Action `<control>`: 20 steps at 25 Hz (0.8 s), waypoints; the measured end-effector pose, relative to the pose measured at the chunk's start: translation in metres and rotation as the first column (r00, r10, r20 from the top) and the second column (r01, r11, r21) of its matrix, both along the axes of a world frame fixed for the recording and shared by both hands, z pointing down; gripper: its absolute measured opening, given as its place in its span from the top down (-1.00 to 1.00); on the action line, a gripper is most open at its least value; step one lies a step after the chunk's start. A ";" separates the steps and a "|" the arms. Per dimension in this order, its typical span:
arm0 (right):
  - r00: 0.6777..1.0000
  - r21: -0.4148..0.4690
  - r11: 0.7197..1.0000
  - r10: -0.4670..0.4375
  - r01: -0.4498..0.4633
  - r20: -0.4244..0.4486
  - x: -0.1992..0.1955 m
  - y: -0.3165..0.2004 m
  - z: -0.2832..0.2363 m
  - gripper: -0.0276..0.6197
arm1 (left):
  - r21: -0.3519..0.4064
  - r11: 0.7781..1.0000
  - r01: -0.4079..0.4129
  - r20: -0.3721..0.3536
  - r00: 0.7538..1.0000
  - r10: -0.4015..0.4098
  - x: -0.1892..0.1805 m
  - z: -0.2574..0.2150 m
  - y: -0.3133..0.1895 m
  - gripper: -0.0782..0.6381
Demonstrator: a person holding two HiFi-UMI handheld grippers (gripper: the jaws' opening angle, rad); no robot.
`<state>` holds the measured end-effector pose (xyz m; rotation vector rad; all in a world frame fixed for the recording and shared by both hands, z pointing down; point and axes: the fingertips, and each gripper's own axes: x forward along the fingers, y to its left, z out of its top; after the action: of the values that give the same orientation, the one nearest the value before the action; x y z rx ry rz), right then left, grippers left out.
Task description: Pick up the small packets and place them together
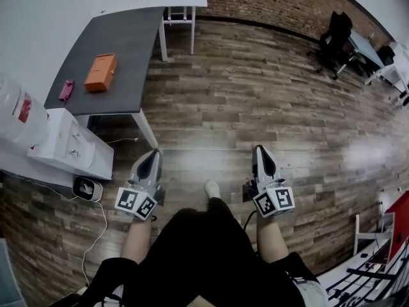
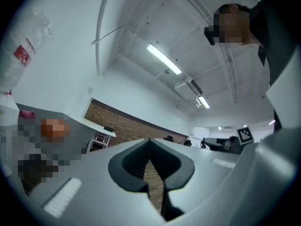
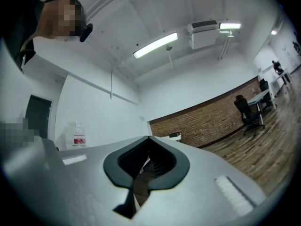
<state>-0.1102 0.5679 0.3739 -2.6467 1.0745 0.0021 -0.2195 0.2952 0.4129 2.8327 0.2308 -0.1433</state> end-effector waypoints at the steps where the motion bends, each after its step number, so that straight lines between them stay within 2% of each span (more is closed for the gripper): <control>1: 1.000 0.012 1.000 -0.019 0.019 0.000 0.010 -0.005 0.000 0.91 | 0.003 1.000 0.016 0.002 1.000 -0.016 0.006 0.000 -0.003 0.78; 9: 0.981 0.011 0.981 -0.192 0.193 -0.009 0.112 -0.047 0.001 0.91 | 0.028 0.982 0.187 -0.007 0.982 -0.186 0.062 -0.016 -0.023 0.78; 15: 0.927 0.019 0.927 -0.374 0.375 -0.035 0.156 -0.100 -0.003 0.91 | 0.043 0.949 0.311 0.003 0.950 -0.312 0.089 -0.019 -0.041 0.78; 20: 0.889 0.004 0.889 -0.457 0.457 -0.012 0.185 -0.118 0.007 0.91 | 0.034 0.920 0.391 0.032 0.919 -0.392 0.103 -0.011 -0.043 0.78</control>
<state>0.0745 0.4497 0.3809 -2.3220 1.6711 -0.0772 -0.1165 0.2527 0.4021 2.8688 -0.3511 -0.1712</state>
